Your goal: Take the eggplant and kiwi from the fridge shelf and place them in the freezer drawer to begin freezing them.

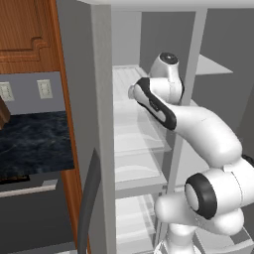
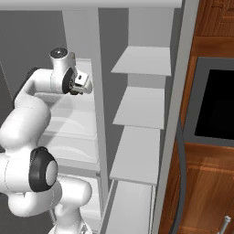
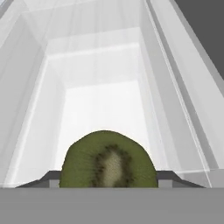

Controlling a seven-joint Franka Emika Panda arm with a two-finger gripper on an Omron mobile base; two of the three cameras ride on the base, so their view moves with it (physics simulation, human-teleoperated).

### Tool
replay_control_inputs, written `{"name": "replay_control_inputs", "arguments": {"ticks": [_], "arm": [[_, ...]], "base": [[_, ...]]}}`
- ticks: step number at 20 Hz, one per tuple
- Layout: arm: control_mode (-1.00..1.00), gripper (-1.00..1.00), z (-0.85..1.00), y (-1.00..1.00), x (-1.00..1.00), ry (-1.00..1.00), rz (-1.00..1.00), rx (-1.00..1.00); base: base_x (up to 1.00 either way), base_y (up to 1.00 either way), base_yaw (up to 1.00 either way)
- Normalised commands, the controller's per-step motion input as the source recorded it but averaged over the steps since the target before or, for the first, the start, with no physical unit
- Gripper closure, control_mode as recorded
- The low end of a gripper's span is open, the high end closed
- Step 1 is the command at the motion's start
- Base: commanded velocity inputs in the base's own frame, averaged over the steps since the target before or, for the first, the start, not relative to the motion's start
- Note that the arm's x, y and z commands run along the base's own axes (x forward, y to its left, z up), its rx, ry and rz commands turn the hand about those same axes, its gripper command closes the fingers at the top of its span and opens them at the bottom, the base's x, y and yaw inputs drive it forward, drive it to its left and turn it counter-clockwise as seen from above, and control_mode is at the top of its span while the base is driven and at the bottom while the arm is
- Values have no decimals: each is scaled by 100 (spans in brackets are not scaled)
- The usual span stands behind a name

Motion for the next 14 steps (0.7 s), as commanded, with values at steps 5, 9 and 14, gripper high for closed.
{"name": "replay_control_inputs", "arguments": {"ticks": [5,9,14], "arm": [[-100,100,-5,5,-100,11,0,0],[-100,100,-53,-18,-100,13,0,0],[-100,100,-84,-15,-100,12,0,0]], "base": [[0,0,0],[0,0,0],[0,0,0]]}}
